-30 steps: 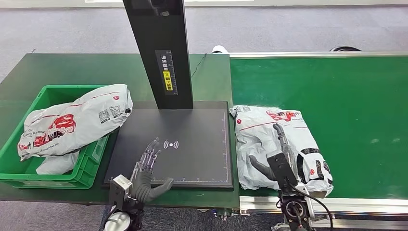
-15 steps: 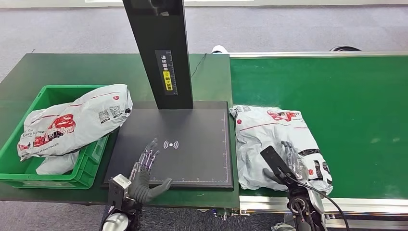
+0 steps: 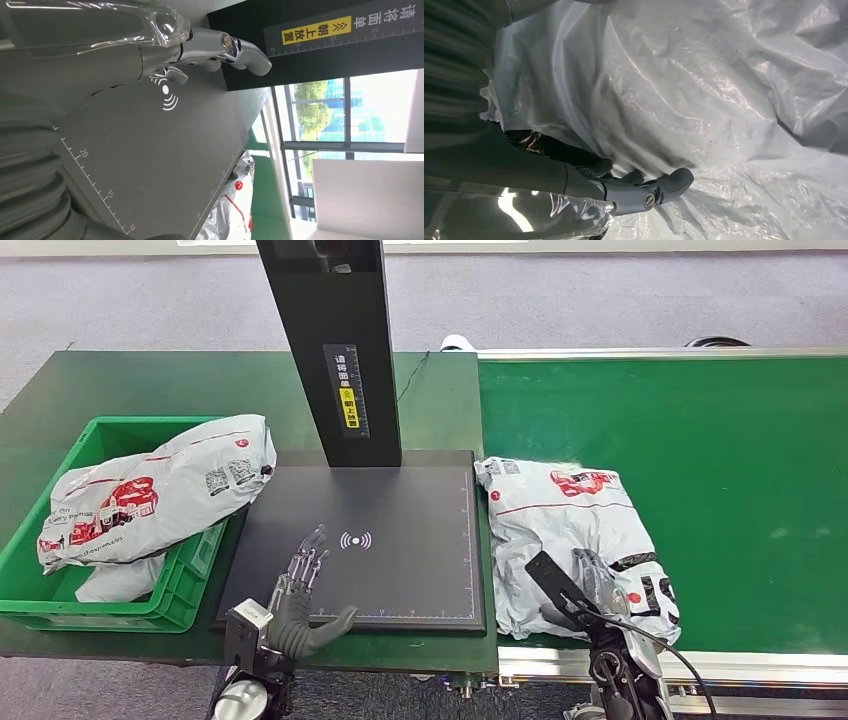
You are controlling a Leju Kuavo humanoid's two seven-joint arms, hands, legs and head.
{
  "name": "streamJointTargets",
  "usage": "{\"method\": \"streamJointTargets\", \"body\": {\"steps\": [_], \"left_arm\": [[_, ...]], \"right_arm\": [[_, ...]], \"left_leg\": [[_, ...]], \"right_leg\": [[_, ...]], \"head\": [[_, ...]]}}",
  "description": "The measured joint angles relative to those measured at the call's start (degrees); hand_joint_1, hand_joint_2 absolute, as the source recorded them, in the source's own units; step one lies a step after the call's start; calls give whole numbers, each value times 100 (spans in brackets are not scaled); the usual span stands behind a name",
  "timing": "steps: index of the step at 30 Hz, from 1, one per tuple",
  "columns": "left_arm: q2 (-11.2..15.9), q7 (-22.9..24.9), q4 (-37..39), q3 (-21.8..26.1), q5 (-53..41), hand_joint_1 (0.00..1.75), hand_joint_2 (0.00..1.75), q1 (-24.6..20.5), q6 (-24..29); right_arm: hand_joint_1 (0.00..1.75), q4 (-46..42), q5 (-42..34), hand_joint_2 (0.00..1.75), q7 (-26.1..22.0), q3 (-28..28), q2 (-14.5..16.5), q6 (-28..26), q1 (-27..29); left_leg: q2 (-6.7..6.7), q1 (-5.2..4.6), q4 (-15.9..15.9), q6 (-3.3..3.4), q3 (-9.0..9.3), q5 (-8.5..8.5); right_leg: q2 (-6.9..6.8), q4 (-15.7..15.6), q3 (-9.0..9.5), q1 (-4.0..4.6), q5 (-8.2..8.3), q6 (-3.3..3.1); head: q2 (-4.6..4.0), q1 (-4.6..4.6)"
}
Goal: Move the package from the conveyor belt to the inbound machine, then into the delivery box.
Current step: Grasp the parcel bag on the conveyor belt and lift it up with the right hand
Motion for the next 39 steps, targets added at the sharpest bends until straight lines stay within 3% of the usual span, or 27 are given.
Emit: {"method": "streamJointTargets", "body": {"steps": [1,5,26,31,39], "left_arm": [[0,1,0,0,0,0,175,0,4],[-7,13,9,1,-7,0,175,-1,39],[-13,17,63,2,40,0,175,-8,107],[1,13,-12,21,72,0,175,66,116],[15,-7,-149,52,103,0,175,196,91]], "right_arm": [[4,10,35,175,16,10,-1,33,-6],[173,86,296,175,80,44,3,197,-44],[174,560,405,175,-481,368,-7,416,-326],[175,410,-562,175,-1043,330,20,-138,-260],[175,-526,-1938,175,-2023,56,155,-583,0]], "left_leg": [[0,0,0,0,0,0],[-1,0,0,0,2,0],[1,1,0,0,19,0],[2,1,0,0,14,0],[1,1,0,0,5,0]], "right_leg": [[0,0,0,0,0,0],[0,0,2,0,0,0],[1,0,15,1,0,0],[3,0,11,1,0,0],[2,0,2,1,0,0]], "head": [[0,0],[0,0],[0,0],[0,-1],[0,0]]}}
